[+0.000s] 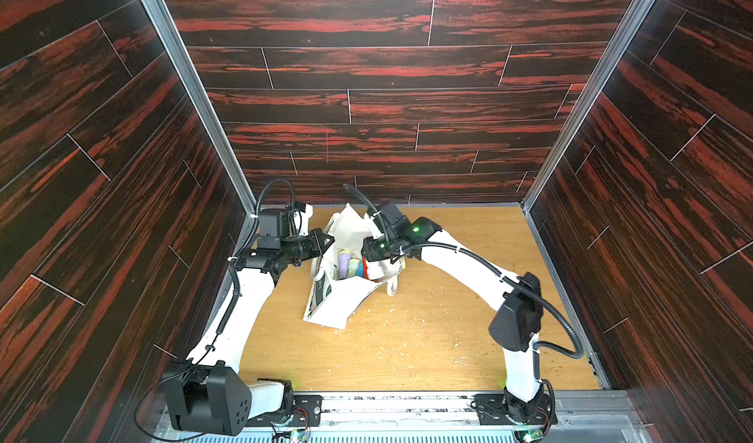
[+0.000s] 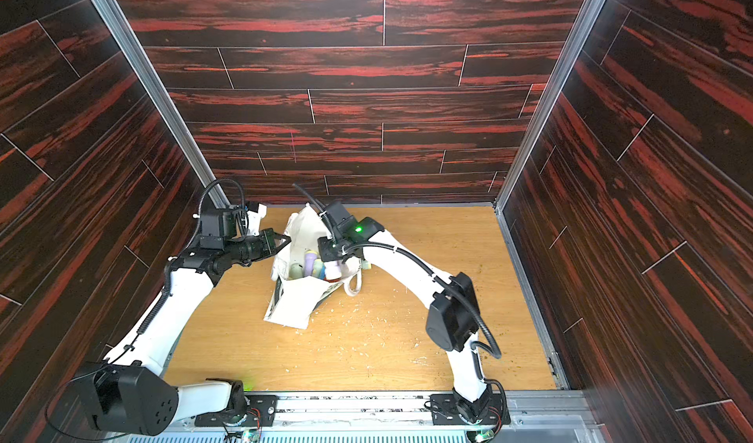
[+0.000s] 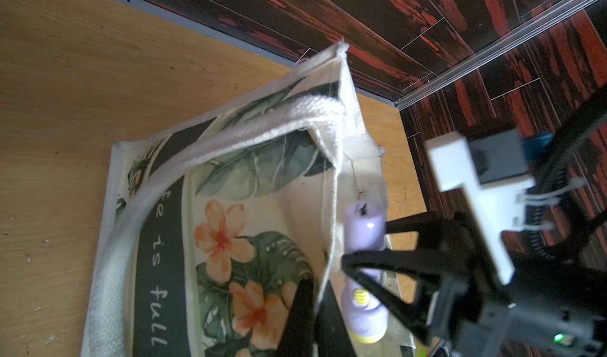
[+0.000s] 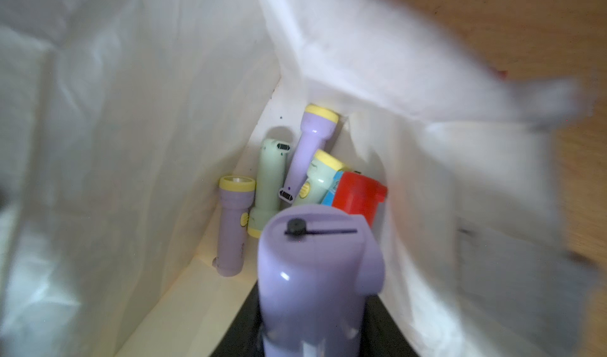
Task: Put the flashlights into the tote bags
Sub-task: Place the flashlight in the canvas bag.
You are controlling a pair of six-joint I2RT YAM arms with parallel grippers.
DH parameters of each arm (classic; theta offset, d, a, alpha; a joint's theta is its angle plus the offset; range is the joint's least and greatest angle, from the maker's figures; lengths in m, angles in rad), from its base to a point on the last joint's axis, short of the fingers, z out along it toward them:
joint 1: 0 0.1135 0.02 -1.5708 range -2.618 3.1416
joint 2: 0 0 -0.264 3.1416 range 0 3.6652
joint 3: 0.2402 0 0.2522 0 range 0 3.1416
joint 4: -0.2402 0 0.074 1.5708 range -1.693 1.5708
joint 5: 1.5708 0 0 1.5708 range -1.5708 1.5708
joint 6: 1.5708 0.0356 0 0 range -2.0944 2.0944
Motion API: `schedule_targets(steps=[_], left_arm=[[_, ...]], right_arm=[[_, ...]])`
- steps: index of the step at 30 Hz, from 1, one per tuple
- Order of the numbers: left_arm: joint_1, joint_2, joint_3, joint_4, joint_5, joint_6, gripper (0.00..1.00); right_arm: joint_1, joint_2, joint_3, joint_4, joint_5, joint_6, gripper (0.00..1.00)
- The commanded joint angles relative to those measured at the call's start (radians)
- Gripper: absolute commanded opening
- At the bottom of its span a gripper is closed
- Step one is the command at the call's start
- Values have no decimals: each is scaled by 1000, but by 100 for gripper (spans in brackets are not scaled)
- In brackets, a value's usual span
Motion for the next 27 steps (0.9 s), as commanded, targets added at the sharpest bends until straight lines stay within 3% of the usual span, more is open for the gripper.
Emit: schedule_targets(steps=[1,11,27], left_arm=[[7,-3,6,47,36,-8,0],[8,-4,4,48,39,-2,0],[13,-58,-18,67,24,35,0]], right_arm=[[22,54,46,-50,9,-45,0],[33,189,160,-173,-5,-35,0],[-6,264,232,-261,6,210,1]])
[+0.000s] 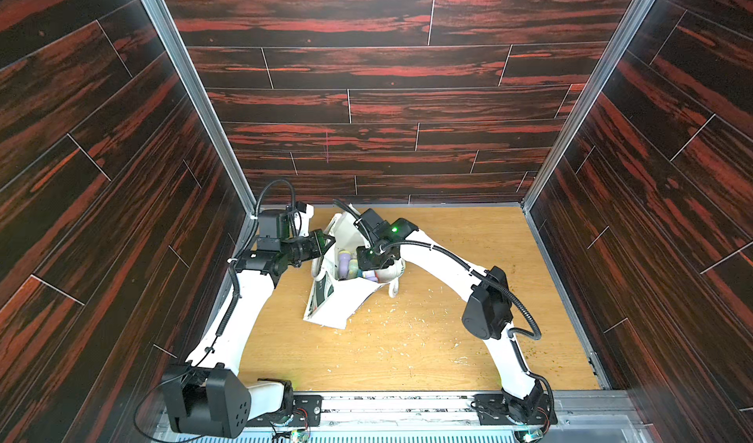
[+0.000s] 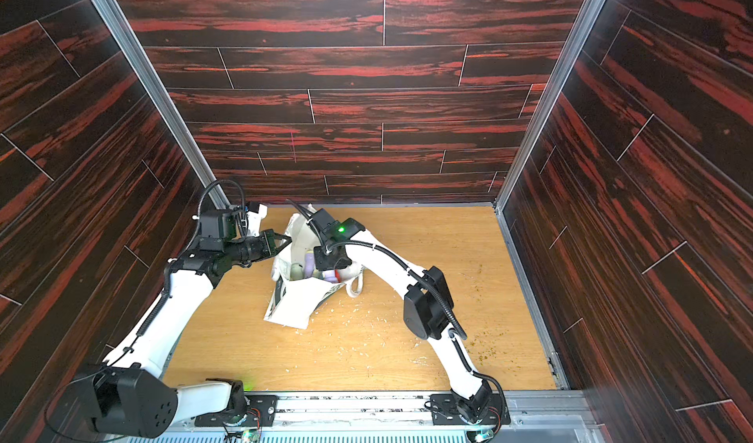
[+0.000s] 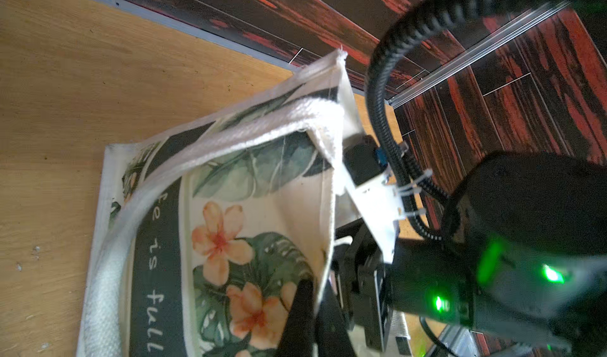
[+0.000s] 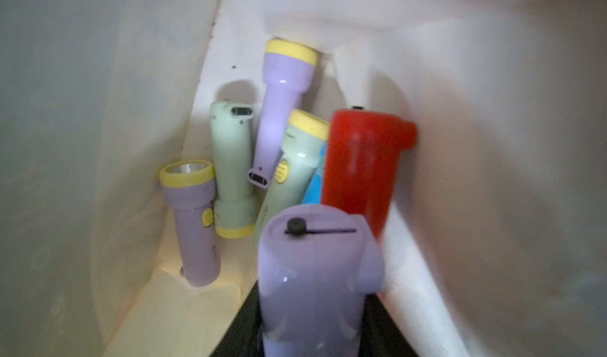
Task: Put the flashlights into the tote bags
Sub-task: Place the flashlight in the canvas bag, then pick up the flashlight from the center of the board.
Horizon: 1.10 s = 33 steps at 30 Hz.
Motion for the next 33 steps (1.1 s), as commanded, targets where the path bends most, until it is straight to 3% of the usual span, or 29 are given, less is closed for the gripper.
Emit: schedule_targets(steps=[1,12,23,33], left_arm=[[8,-38,1,48,13,18,0],[9,-37,1,47,16,17,0],[14,-29,8,30,-10,18,0],[14,-26,22,-18,-90,35,0]], right_arm=[[-4,67,40,-69,6,70,2],[-13,127,72,-116,-8,96,13],[-15,50,124,-87,-7,69,51],[-15,-78,220,-57,4,9,67]])
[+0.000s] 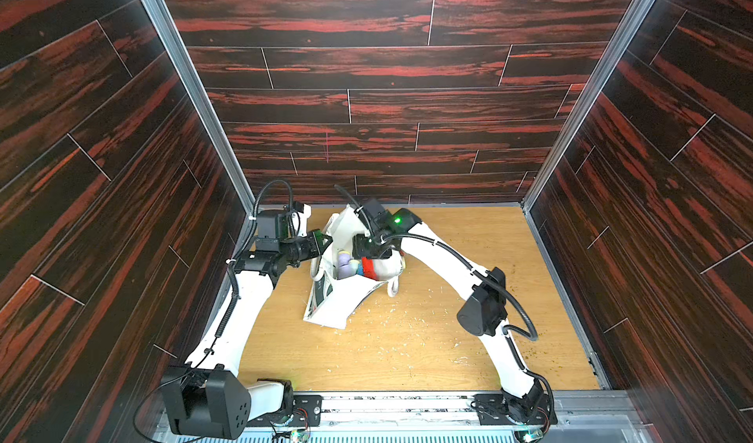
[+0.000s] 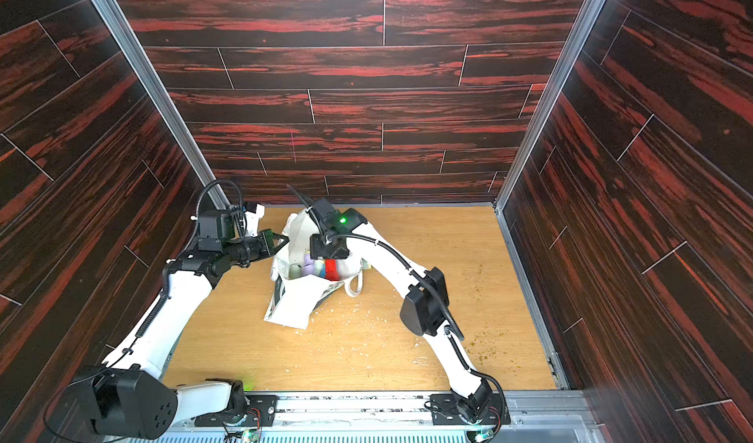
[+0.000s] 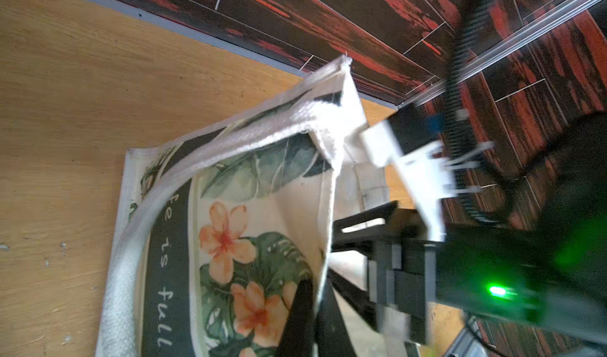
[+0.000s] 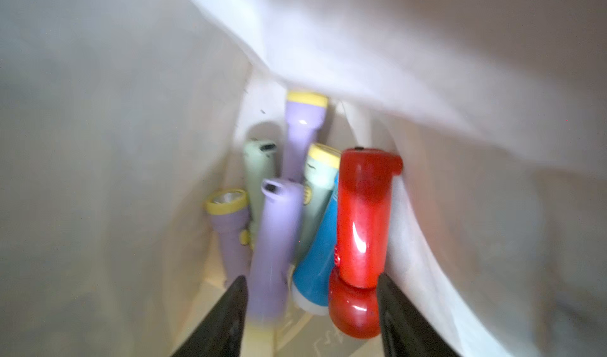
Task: Put the flashlights into the tote bags
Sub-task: Pick up the flashlight from the center of the board.
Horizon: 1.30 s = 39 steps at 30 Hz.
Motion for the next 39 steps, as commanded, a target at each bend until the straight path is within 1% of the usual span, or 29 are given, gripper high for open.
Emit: schedule_targets(steps=[1,3,10,12,14,15,17,19,22,24,26,29,31,35,39], left_arm=[[6,-27,25,-25,-71,30,0],[6,-33,29,-46,-132,36,0],[8,-52,34,-97,-315,44,0],[8,-60,34,-105,-370,41,0],[10,-72,29,-112,-426,38,0],[11,-79,26,-116,-462,34,0],[18,-91,22,-123,-515,24,0],[25,-103,18,-131,-570,13,0],[40,-116,11,-139,-628,-1,0],[51,-123,10,-145,-657,-7,0],[57,-125,9,-148,-673,-12,0],[64,-126,11,-159,-699,-18,0],[68,-125,11,-164,-718,-18,0],[71,-120,13,-168,-723,-20,0],[72,-116,13,-165,-710,-19,0]], right_arm=[[-3,-137,-4,27,21,-40,67],[-2,-210,-85,97,41,-69,67],[-3,-555,-584,543,144,-139,68],[-4,-619,-706,665,170,-158,69],[-8,-648,-763,704,180,-188,69],[-8,-650,-783,711,187,-210,66],[-21,-645,-777,673,182,-218,66],[-58,-624,-740,603,129,-195,64],[-123,-591,-741,555,47,-176,60],[-167,-535,-711,481,10,-162,59],[-198,-464,-652,404,-30,-184,59],[-210,-362,-578,345,0,-245,59],[-219,-303,-524,313,14,-261,59],[-252,-186,-418,284,-15,-266,59],[-265,-38,-251,213,-35,-285,59]])
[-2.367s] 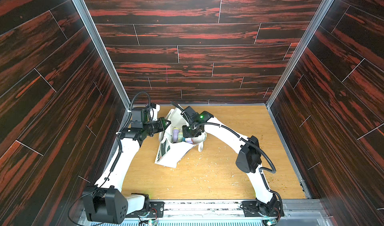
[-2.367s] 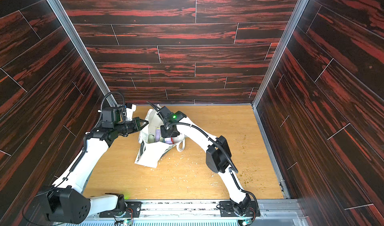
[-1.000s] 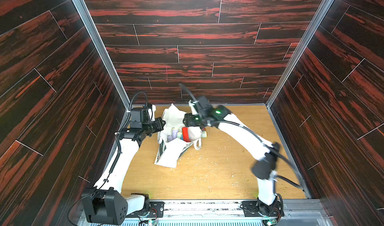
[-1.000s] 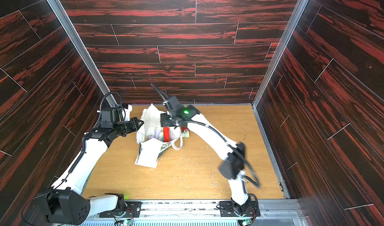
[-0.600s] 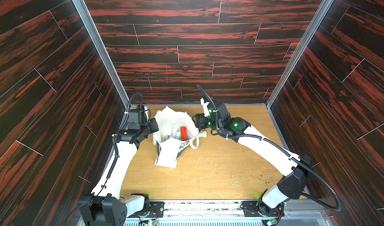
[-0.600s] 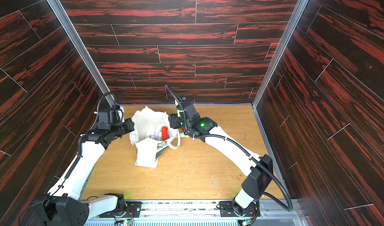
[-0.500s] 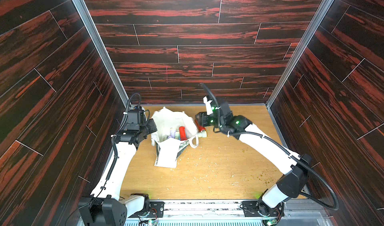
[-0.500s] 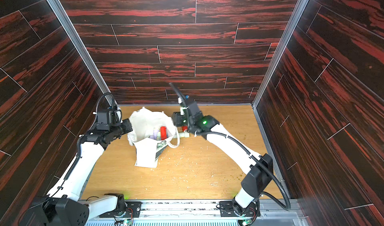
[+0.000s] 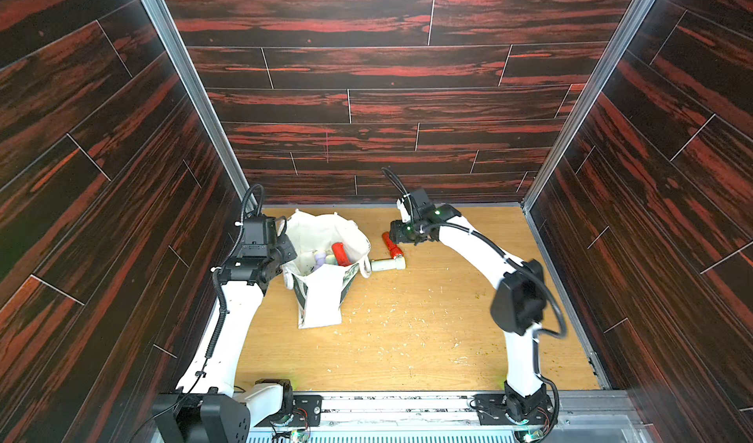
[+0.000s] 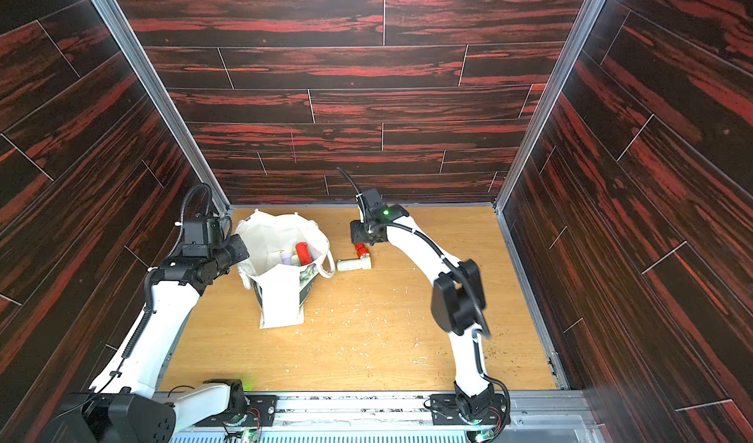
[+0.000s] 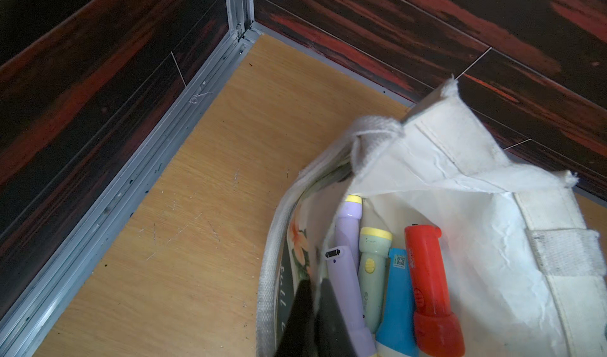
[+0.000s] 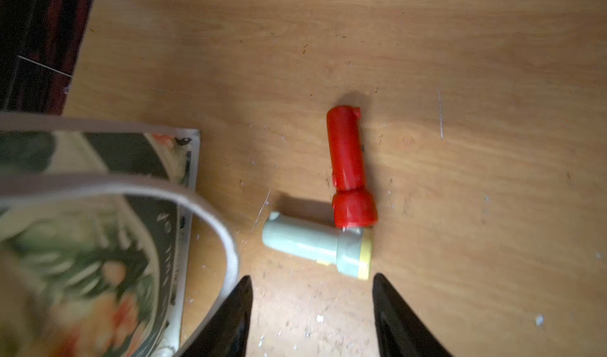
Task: Put the flashlights into the tote bags
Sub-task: Pick up the flashlight from the center of the board.
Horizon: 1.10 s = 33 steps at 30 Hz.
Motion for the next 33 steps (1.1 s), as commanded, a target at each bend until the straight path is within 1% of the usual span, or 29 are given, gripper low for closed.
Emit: schedule_targets(steps=[1,6,9,17,27,33], left_arm=[[10,-27,7,22,-33,-7,0],[14,-22,6,25,-19,-7,0],[14,-16,8,27,-6,-7,0],[18,-8,9,30,13,-9,0],[23,-6,7,33,25,-9,0],[26,-2,7,35,36,-10,0]], right_arm=[[-14,128,144,-100,-27,-42,58],[-21,309,383,-185,-38,-53,58],[-35,372,449,-191,-65,-35,57],[-44,474,493,-173,-129,-12,57],[-46,544,519,-178,-103,-2,56],[-50,573,531,-178,-95,6,53]])
